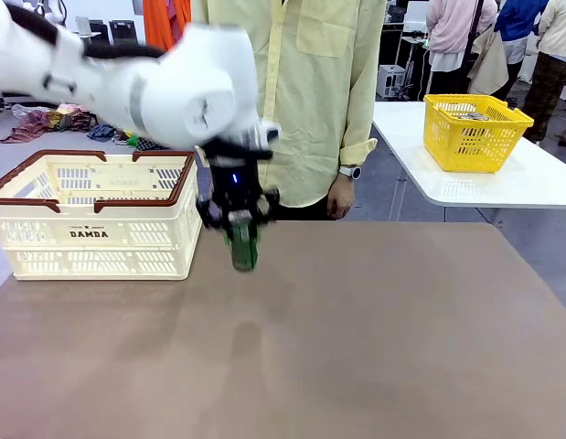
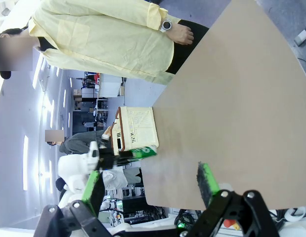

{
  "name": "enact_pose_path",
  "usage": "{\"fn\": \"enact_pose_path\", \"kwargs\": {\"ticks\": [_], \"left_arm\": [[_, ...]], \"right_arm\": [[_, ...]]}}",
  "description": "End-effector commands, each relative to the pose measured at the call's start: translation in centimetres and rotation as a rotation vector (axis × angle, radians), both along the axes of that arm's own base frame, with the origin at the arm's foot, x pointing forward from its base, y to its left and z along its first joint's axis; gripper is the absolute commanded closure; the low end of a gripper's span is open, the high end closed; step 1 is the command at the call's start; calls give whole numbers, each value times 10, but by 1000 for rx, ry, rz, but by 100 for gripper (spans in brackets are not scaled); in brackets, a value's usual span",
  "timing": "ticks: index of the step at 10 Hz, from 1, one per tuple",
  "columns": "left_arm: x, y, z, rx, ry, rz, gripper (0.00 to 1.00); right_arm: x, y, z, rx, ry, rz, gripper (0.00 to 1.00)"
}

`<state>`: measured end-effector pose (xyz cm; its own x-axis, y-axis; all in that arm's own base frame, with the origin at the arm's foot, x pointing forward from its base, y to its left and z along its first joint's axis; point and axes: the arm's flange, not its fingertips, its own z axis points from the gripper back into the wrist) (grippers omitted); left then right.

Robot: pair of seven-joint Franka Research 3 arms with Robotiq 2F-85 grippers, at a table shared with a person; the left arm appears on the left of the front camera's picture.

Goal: Place the drinks into the Shopping basket.
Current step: Pick up one drink and place it into the Shopping basket.

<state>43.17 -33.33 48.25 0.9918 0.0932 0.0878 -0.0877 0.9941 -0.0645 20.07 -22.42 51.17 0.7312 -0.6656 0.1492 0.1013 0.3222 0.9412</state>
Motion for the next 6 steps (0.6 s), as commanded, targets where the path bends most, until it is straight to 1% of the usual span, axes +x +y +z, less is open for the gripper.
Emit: {"fn": "enact_pose_path", "kwargs": {"ticks": [1,2,3,4,5,6], "left_arm": [[37,31,71,33,-82,52,100],[51,56,101,42,-137,83,100],[63,86,125,28,-159,120,100],[73,119,141,0,-196,163,100],[79,152,150,-46,-216,197,100],[82,180,152,-61,-235,234,100]], "right_arm": [[0,0,2,3,-22,6,0],[0,0,2,3,-22,6,0],[0,0,2,3,-22,6,0],[0,0,2,3,-22,6,0],[0,0,2,3,-22,6,0],[0,0,2,3,-22,6,0]]}}
